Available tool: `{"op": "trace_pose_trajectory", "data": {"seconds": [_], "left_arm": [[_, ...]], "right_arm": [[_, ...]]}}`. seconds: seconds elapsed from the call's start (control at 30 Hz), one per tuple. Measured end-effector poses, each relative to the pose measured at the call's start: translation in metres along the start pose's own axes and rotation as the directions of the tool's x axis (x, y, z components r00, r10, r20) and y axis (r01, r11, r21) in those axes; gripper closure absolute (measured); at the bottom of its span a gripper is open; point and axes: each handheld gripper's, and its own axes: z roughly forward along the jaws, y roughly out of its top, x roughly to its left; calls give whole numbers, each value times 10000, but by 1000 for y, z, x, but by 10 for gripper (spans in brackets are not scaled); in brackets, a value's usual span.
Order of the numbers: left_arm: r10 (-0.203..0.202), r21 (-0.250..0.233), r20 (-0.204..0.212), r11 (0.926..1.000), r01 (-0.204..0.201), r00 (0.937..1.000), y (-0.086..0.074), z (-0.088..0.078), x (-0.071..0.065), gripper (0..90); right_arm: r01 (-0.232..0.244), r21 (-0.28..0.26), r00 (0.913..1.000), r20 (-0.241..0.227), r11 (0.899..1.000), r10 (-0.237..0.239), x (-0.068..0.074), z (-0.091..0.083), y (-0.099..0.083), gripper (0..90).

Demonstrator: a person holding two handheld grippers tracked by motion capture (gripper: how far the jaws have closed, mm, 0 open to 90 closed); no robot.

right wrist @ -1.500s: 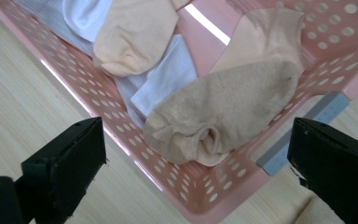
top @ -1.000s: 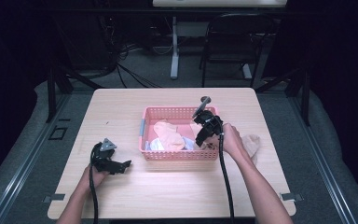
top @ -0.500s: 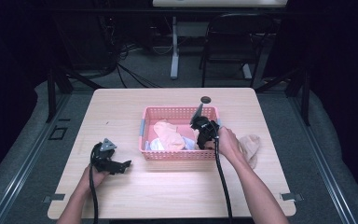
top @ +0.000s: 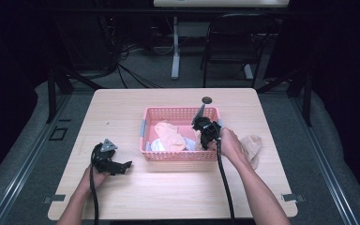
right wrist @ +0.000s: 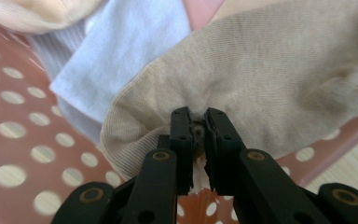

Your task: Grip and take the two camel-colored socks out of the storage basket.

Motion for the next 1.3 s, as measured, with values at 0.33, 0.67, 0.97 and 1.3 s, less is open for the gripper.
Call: {"op": "trace_pose_trajectory", "data": {"seconds": [0.33, 0.67, 0.97, 1.3], "left_arm": [[3, 3, 0, 10000, -3, 10000, 0, 0, 0, 0], [-3, -4, -3, 10000, 3, 10000, 0, 0, 0, 0], [-1, -3, -4, 10000, 1, 10000, 0, 0, 0, 0], [-3, 3, 0, 10000, 3, 10000, 0, 0, 0, 0]], "right_arm": [[82, -778, 10000, -37, 9969, -85, -1, -33, -6, 822], [363, -1832, 9993, 151, 9824, -341, 3, -71, -11, 829], [324, -2665, 9993, -81, 9633, -358, 2, -98, -16, 830], [420, -3260, 9989, -60, 9444, -465, 5, -128, -22, 831]]}}
